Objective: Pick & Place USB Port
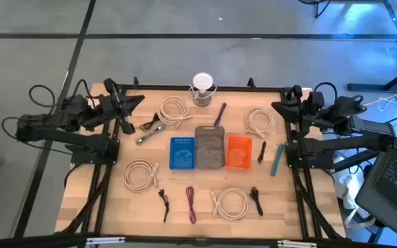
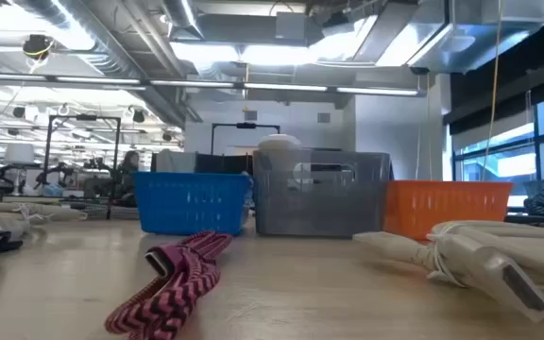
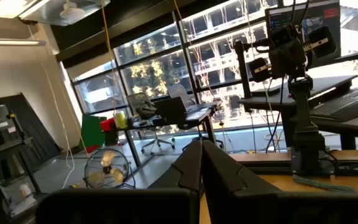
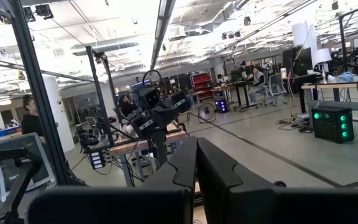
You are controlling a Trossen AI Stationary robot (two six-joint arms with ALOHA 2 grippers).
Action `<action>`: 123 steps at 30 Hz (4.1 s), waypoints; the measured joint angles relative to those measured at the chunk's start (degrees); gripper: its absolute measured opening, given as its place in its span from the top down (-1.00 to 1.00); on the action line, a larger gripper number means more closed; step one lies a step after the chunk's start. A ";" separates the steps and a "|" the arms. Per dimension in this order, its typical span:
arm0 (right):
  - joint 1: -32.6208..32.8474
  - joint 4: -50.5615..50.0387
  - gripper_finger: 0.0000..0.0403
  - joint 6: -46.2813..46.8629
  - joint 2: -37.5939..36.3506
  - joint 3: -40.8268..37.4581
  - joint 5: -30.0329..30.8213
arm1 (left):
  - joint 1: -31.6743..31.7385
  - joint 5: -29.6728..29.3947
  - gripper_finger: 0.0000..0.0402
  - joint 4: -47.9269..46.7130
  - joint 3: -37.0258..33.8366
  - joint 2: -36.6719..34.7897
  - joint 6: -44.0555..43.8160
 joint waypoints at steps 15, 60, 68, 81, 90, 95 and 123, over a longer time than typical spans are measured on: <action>-0.01 0.00 0.92 -0.01 0.00 0.00 -0.02 | 0.00 0.02 0.98 0.02 0.00 0.00 0.00; -3.24 -37.71 0.92 -7.83 4.31 2.79 29.79 | 0.04 -4.04 0.98 0.51 0.00 -0.02 7.20; -11.47 -71.27 0.79 2.12 16.26 23.33 26.89 | 0.04 -3.56 0.98 1.81 0.00 0.00 -2.11; -18.40 -88.40 0.13 3.97 33.04 32.26 13.97 | 0.04 -2.89 0.98 1.79 0.00 0.00 -3.26; -18.38 -80.11 0.01 -0.01 34.47 25.70 12.74 | 0.04 -2.25 0.98 -1.27 0.00 0.03 -8.29; -18.38 -75.37 0.00 0.07 34.47 19.23 11.26 | 0.04 -1.97 0.98 -1.79 0.00 1.20 -9.48; -19.17 -55.33 0.00 1.34 35.51 -2.51 6.82 | 0.04 -1.88 0.98 -3.39 0.00 4.01 -9.70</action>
